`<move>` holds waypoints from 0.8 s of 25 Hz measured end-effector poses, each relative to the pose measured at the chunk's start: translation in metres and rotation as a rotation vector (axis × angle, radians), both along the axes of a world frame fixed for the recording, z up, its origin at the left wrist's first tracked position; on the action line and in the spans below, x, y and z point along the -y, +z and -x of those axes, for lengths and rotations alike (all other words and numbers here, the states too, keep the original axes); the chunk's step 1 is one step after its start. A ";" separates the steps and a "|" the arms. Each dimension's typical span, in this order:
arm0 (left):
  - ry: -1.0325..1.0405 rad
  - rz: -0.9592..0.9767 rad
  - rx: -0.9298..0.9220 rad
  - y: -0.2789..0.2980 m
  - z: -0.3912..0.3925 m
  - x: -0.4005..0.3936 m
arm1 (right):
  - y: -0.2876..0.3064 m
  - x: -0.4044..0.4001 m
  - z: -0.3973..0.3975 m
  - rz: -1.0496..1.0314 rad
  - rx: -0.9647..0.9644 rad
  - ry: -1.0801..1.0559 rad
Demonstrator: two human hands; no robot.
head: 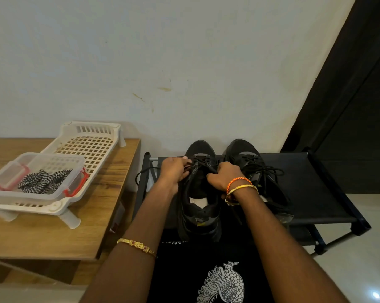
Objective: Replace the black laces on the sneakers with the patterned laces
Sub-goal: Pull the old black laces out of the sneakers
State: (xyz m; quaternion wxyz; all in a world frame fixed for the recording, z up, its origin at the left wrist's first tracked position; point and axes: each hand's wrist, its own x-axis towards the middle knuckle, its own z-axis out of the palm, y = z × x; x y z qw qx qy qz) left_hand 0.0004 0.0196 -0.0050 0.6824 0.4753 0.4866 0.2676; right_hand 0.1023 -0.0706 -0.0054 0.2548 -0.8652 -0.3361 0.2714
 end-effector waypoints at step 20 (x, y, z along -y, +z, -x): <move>-0.293 -0.665 -0.301 0.005 0.006 0.010 | -0.004 -0.003 -0.003 -0.005 -0.019 -0.022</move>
